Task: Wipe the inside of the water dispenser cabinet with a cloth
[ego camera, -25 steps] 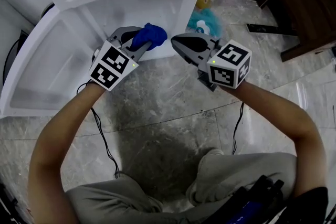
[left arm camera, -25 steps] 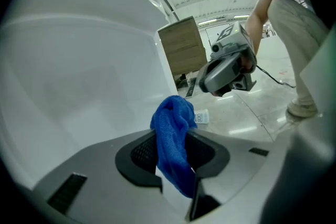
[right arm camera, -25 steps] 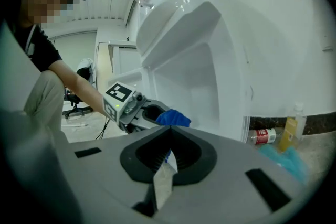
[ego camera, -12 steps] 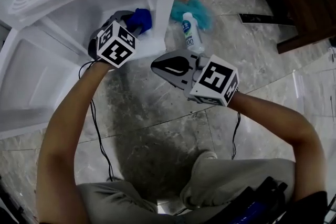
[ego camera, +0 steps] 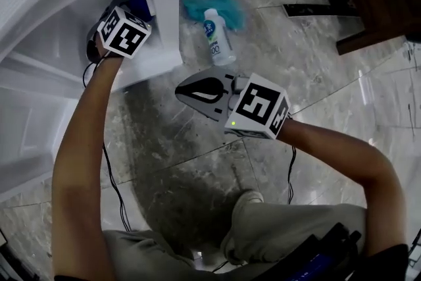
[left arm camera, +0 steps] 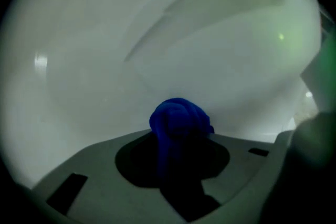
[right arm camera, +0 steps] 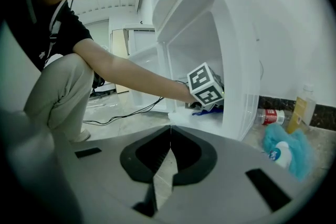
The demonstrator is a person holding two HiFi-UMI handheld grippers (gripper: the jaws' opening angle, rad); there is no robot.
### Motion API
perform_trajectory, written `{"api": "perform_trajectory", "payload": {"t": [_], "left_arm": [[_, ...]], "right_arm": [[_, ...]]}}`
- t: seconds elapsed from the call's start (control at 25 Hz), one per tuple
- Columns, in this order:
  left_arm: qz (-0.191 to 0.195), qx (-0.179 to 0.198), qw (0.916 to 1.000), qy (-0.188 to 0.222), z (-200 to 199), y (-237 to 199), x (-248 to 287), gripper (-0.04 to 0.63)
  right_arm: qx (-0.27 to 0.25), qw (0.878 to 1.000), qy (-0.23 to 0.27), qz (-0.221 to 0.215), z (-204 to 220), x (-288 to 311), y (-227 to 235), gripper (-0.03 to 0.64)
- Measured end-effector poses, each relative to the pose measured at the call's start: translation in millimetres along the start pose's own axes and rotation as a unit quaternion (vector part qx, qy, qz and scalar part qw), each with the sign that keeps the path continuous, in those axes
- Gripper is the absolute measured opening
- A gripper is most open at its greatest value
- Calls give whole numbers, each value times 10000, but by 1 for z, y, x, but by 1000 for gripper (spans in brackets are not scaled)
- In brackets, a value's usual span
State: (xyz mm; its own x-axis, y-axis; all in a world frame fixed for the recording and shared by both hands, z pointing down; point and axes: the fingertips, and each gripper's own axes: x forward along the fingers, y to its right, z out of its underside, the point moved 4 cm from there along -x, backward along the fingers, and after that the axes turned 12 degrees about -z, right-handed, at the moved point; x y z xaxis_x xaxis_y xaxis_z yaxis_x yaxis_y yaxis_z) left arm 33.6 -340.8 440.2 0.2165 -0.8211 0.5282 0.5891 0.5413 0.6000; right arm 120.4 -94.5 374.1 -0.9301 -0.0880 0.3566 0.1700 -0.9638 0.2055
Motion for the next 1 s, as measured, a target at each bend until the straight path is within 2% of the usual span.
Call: {"api": "perform_trajectory", "payload": {"t": [0.16, 0.24, 0.48, 0.64, 0.8, 0.92, 1.0], "left_arm": [[-112, -448, 9989, -93, 0, -2, -1, 117], [-15, -675, 9977, -78, 3, 1, -7, 115], [487, -527, 9974, -4, 5, 18, -26, 115], [239, -448, 9987, -52, 3, 10, -12, 115], [16, -882, 9957, -297, 2, -3, 6, 110], [-84, -981, 9949, -218, 1, -3, 4, 109], [-21, -1218, 9925, -90, 2, -2, -4, 109]], "right_arm": [[34, 9999, -56, -113, 2, 1, -6, -2], [70, 9998, -89, -135, 4, 2, -7, -2], [107, 9996, -98, -230, 6, 12, -4, -2], [150, 9995, -133, -240, 11, 13, -3, -2], [220, 9996, -130, -154, 15, 8, 1, -2], [287, 9993, -206, -108, 21, 2, 1, -2], [327, 9991, -266, -102, 25, 2, -1, -2]]}}
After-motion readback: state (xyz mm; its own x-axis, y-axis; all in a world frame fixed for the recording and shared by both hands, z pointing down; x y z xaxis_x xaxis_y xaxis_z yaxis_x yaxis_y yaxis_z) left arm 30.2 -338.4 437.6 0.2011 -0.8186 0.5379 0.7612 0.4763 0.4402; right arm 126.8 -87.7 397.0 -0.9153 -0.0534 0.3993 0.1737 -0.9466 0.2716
